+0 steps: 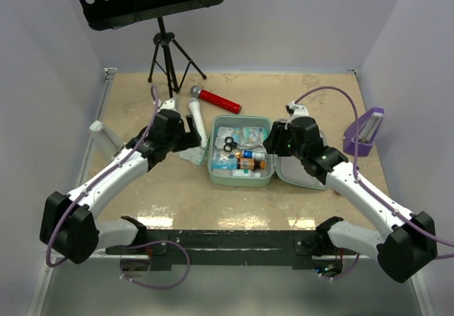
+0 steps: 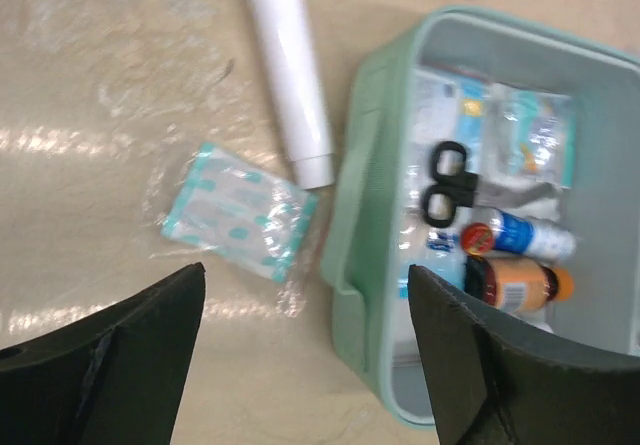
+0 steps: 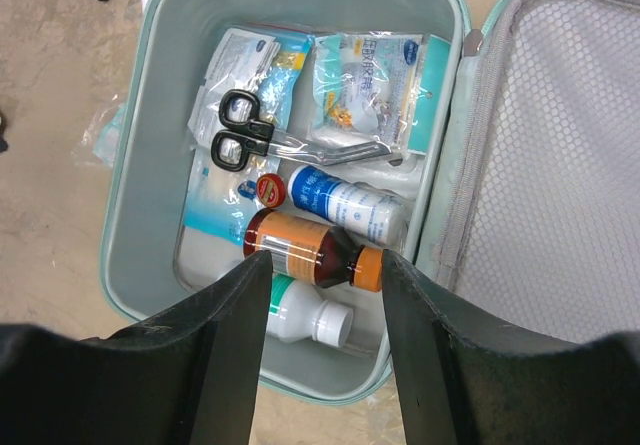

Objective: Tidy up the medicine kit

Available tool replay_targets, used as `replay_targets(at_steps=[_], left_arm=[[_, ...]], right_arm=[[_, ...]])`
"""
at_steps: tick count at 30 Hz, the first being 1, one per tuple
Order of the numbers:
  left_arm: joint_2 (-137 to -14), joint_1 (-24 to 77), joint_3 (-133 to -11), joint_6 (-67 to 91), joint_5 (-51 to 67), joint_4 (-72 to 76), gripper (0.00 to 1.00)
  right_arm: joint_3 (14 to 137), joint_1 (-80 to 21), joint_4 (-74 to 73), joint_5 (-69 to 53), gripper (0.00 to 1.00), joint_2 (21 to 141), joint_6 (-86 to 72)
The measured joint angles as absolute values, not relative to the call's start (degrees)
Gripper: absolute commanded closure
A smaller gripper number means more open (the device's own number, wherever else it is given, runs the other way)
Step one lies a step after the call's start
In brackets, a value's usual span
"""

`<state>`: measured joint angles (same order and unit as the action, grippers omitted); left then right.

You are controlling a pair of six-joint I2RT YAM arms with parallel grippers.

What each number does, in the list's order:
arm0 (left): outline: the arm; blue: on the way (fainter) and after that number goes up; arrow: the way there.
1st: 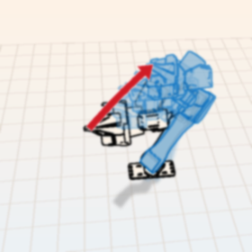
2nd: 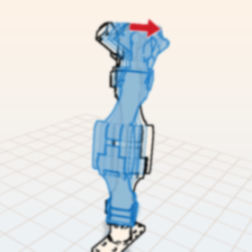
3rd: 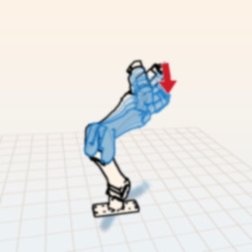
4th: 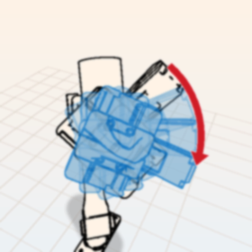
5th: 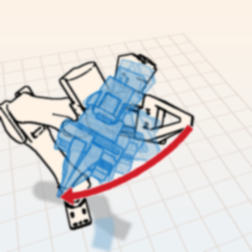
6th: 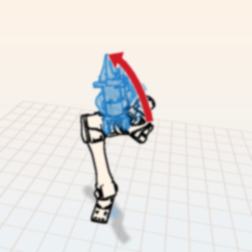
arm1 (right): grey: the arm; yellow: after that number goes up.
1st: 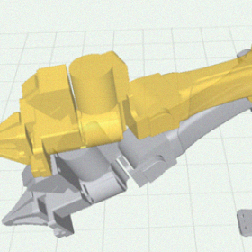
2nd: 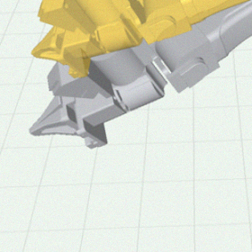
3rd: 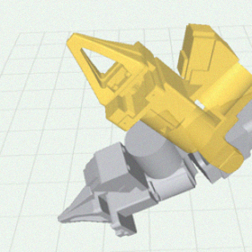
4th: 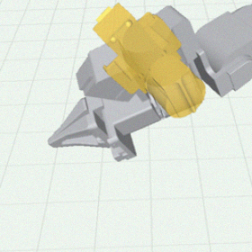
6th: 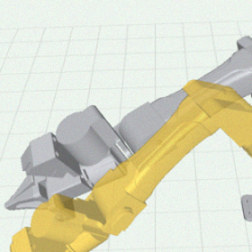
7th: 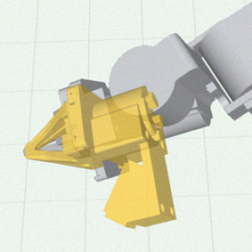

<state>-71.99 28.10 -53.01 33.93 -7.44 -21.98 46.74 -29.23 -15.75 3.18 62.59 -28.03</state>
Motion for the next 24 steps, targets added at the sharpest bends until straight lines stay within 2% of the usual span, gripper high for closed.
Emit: replay_targets(at_steps=[5, 11, 20, 24], left_arm=[[-74.4, 22.4, -45.9, 44.1, -11.0, -21.9, 0.14], [-77.2, 18.3, -37.8, 51.6, -9.5, -19.9, 0.16], [-82.7, 17.6, -39.8, 53.6, -8.5, -12.6, 0.21], [-85.0, 15.9, -41.0, 53.3, -7.8, -10.0, 0.32]], right_arm=[[46.7, -29.2, -15.7, 3.2, 0.48, 62.2, -28.1], [46.7, -29.2, -15.7, 2.9, 0.48, 60.3, -28.9], [46.0, -29.2, -15.4, 1.9, 0.48, 58.4, -30.0], [45.5, -29.2, -15.4, 1.8, 0.48, 58.5, -30.0]])
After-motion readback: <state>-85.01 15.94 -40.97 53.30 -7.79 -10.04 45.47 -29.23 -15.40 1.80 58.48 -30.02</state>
